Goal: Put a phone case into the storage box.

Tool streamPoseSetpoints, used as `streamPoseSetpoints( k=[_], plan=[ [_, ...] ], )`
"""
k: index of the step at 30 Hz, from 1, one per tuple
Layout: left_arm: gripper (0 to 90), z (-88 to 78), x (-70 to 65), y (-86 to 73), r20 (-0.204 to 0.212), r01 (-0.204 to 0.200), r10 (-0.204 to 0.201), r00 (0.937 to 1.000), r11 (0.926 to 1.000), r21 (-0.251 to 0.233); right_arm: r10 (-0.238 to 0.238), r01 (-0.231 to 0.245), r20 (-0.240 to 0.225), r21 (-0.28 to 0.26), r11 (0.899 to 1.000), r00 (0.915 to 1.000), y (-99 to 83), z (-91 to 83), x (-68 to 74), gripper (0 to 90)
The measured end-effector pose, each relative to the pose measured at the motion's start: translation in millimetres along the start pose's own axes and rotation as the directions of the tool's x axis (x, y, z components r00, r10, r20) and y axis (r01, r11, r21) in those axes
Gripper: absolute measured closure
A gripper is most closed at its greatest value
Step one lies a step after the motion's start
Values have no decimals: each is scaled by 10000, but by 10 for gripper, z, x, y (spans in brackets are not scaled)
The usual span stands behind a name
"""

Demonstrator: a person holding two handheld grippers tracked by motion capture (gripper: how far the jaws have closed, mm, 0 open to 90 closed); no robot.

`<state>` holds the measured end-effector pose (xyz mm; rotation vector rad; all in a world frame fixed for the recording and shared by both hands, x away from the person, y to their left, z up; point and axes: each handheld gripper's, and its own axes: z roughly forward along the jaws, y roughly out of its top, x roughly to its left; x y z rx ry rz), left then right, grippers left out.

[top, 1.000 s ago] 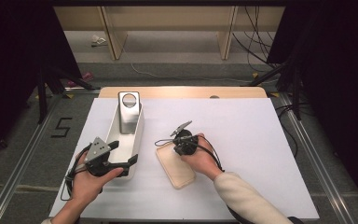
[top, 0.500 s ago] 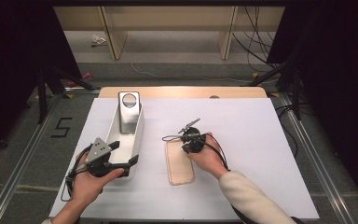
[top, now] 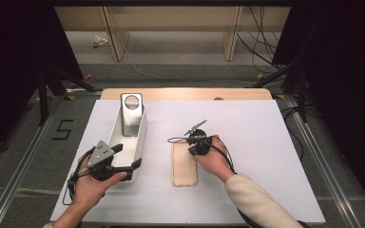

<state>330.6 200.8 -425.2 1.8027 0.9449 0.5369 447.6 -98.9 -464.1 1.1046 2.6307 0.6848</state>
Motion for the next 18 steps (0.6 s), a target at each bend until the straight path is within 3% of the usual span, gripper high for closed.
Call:
streamPoseSetpoints(
  k=[12,14,18],
  plan=[
    [143,5,-9,-2,52,-42,41,10000,10000,15,-98,98,44,67,9999,9999,-20,-1,-19,900],
    [144,5,-11,-3,72,-56,56,10000,10000,8,-153,154,-55,19,9999,9999,-25,-8,-21,867],
    [144,7,-10,-6,102,-85,85,9999,10000,31,-530,529,-28,-273,9982,9986,-31,-53,-13,714]
  ],
)
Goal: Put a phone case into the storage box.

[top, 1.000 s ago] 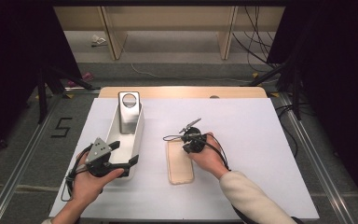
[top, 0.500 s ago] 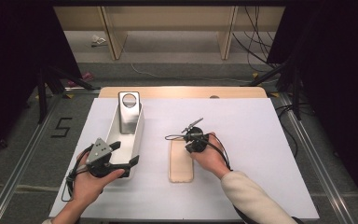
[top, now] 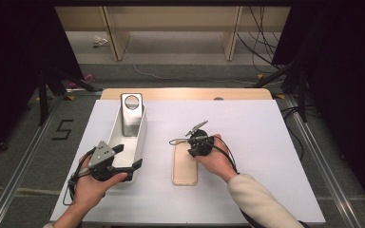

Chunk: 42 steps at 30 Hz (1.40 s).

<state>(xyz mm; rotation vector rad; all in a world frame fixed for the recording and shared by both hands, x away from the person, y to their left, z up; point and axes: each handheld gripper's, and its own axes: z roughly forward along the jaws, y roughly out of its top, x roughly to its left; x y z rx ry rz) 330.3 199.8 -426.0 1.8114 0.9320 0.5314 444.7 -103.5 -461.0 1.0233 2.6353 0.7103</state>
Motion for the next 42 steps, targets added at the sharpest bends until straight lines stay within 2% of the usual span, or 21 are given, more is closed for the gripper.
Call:
streamPoseSetpoints(
  k=[3,6,9,13,18,21,30,38,42],
  plan=[
    [144,0,-4,-2,38,-15,15,10000,10000,-17,-177,179,39,-390,9991,9998,-6,-50,-6,559],
    [144,-2,-11,0,66,-79,79,9999,10000,-32,-254,237,-167,-972,9950,9995,-20,-133,-25,396],
    [144,2,-15,-2,100,-97,97,9999,10000,-21,-184,102,-469,-1686,9856,9987,-51,-243,-54,297],
    [144,1,-20,-2,125,-141,141,9998,9999,-50,-246,39,-785,-2529,9675,9966,-141,-401,-97,227],
    [146,9,-28,-8,167,-155,156,9997,9999,-26,-373,86,-840,-3187,9478,9958,-324,-595,-131,190],
    [147,13,-31,-11,182,-194,194,9996,9998,-8,-412,106,-844,-3349,9422,9956,-435,-685,-143,180],
    [149,12,-35,-12,269,-248,249,9993,9997,-53,-285,-78,-939,-3651,9309,9952,-713,-902,-169,171],
    [149,15,-23,-18,304,-237,240,9993,9997,-89,-60,-291,-953,-3628,9314,9954,-860,-984,-192,165],
    [150,18,-25,-18,330,-260,262,9991,9996,-84,57,-398,-930,-3696,9283,9957,-918,-1025,-199,165]
  ],
)
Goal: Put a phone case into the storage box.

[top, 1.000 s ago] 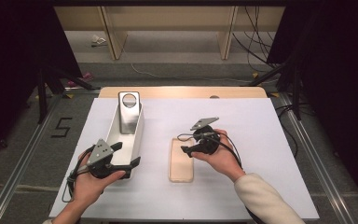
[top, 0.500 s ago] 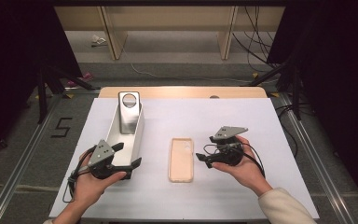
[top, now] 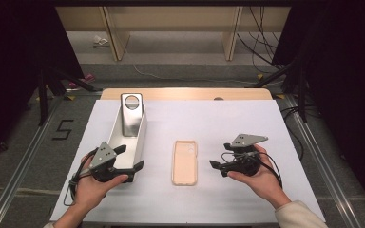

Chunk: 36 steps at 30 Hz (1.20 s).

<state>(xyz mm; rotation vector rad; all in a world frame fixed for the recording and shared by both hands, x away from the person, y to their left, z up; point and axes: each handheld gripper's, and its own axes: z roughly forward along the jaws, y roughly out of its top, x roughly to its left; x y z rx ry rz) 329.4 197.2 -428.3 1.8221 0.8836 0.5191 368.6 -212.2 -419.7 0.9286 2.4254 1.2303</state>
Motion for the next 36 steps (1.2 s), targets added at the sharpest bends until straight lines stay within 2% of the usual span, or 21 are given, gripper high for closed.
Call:
streamPoseSetpoints(
  k=[9,27,31,34,36],
  plan=[
    [150,4,-11,-1,3,-52,52,10000,10000,12,148,-146,101,-144,9998,9998,-70,-117,-9,165],
    [150,9,-20,8,33,-195,195,9998,9998,-12,344,-341,150,-194,9992,9993,-116,-181,-37,164],
    [150,11,-54,30,34,-454,454,9990,9990,22,387,-383,147,-235,9990,9991,-121,-190,-46,165],
    [158,18,-113,80,-25,-959,959,9954,9953,130,407,-403,165,-252,9989,9990,-130,-210,-52,164],
    [163,30,-165,115,9,-1346,1346,9909,9906,250,424,-419,197,-260,9988,9989,-143,-228,-63,165]
  ],
)
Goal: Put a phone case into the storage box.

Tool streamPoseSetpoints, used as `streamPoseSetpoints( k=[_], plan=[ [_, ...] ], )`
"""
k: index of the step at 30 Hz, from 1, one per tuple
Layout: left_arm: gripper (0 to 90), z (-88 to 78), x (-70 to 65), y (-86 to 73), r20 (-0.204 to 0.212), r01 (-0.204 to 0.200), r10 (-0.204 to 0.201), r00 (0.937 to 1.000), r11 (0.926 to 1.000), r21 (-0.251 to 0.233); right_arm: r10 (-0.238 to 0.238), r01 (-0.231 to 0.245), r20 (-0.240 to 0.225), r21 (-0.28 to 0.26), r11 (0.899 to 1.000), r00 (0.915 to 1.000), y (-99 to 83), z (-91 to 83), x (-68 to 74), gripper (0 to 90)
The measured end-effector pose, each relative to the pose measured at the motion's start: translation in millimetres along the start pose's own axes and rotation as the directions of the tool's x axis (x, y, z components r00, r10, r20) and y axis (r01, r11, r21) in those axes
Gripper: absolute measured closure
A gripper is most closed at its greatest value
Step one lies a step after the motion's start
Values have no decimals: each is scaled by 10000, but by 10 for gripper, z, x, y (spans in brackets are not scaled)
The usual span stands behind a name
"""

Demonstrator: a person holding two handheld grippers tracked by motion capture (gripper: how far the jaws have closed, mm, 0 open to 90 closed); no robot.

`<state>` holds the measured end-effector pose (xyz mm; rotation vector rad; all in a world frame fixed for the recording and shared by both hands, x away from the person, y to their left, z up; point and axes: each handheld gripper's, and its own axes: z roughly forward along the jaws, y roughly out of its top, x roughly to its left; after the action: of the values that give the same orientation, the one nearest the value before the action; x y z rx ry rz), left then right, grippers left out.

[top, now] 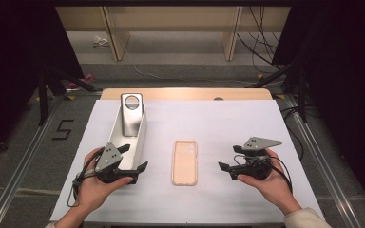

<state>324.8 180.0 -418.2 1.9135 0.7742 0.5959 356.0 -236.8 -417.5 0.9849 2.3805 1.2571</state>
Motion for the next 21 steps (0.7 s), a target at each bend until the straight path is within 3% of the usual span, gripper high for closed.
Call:
streamPoseSetpoints(
  k=[3,7,10,14,17,21],
  plan=[
    [174,42,-88,54,194,-565,558,9983,9978,359,85,-85,65,-20,10000,9999,-21,-31,-21,164],
    [196,136,-244,119,693,-1309,1256,9897,9883,777,151,-150,161,-63,9999,9998,-43,-70,-50,164],
    [219,226,-368,158,1212,-1973,1831,9756,9732,1183,180,-178,212,-93,9998,9996,-47,-77,-62,164],
    [233,390,-523,198,1711,-2815,2514,9526,9419,1833,102,-102,127,-4,9999,9999,-45,-51,-51,164],
    [234,537,-609,220,2117,-3432,2970,9311,9098,2333,66,-66,87,35,10000,9999,-46,-38,-45,164],
    [239,723,-710,234,2773,-4195,3436,8972,8593,2927,101,-101,79,-4,9999,9999,-48,-43,-54,164]
  ],
)
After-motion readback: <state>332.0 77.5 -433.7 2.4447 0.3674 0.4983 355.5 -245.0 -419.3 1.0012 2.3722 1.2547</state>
